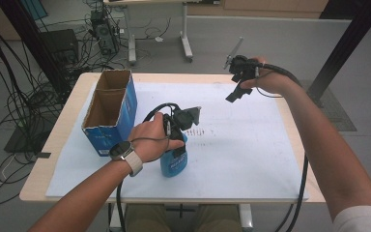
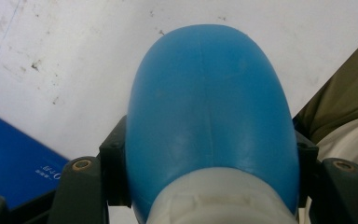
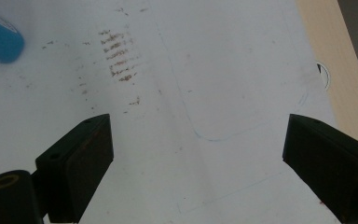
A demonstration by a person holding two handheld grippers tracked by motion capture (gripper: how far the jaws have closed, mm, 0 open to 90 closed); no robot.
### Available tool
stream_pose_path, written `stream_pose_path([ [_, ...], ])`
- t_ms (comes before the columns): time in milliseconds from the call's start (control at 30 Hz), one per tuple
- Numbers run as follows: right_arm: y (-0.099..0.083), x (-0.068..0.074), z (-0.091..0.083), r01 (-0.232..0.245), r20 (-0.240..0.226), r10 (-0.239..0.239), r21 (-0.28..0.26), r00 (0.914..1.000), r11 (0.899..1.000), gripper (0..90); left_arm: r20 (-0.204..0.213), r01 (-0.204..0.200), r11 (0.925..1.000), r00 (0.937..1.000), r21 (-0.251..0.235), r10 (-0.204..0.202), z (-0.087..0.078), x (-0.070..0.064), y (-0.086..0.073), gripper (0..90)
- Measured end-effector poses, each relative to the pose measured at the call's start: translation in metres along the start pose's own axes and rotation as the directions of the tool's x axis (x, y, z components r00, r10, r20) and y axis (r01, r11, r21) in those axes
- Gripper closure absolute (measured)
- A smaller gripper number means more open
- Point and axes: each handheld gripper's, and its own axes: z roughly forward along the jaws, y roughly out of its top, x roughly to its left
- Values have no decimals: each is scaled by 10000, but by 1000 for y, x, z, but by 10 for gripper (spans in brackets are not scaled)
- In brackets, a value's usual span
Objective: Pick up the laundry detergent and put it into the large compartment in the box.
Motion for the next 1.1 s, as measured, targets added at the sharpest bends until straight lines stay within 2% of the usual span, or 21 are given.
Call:
stream_pose_path([
  [1100,1,0,2,31,-37,-31,25,10000,10000,84,-1,-49,10000,10000,-26,49,0,0,-1,374],
])
